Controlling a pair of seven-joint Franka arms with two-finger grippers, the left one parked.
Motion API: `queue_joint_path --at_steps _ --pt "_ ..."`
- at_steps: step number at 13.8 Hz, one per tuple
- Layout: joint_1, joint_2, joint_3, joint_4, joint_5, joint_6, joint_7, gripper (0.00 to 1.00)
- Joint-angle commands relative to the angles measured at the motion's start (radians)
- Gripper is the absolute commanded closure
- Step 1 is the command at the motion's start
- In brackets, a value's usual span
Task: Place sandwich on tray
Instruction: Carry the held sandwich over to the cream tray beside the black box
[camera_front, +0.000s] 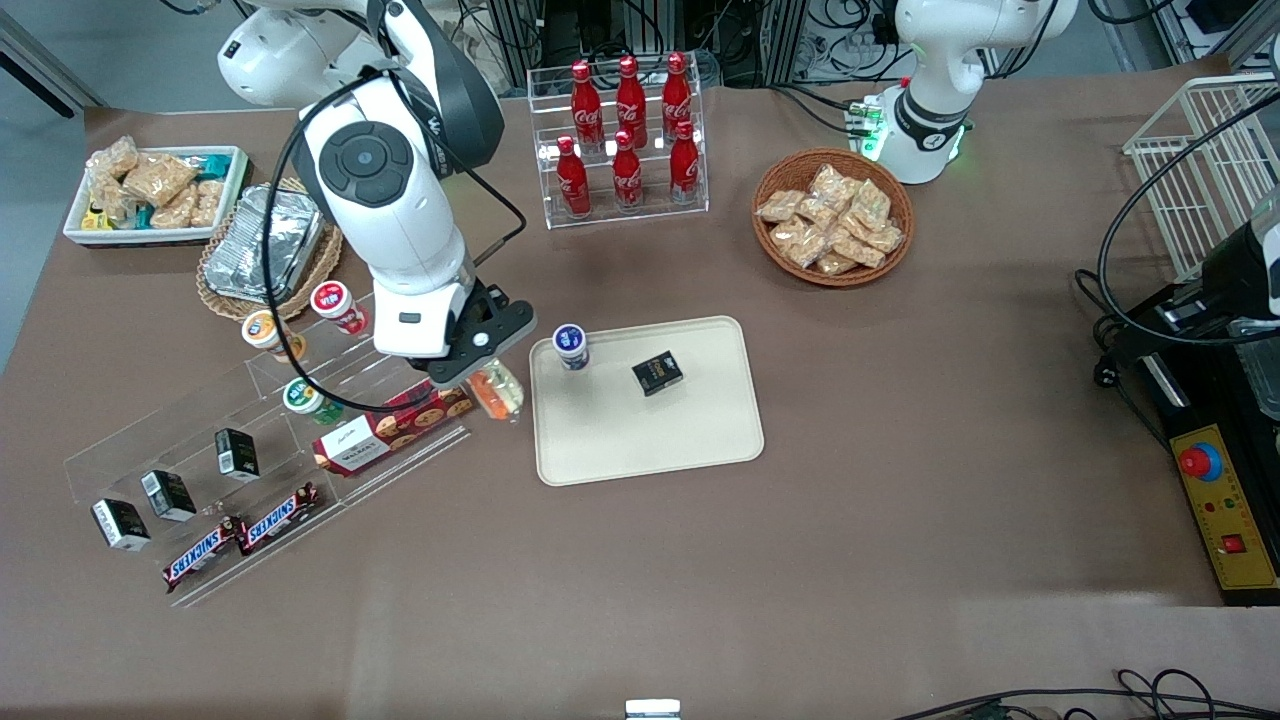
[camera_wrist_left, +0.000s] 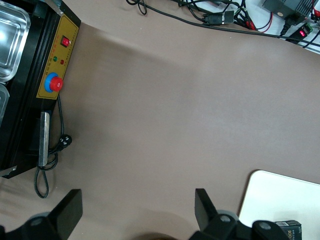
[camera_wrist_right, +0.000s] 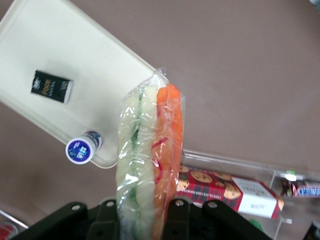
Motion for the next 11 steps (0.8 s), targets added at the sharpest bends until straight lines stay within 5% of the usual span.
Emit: queue_joint_path --at_steps 1,11 --pt "0.013 0.036 0.006 0.023 0.027 0.044 -0.136 1.00" --pt "0.022 0.255 0.071 0.057 0.087 0.309 -0.334 1.00"
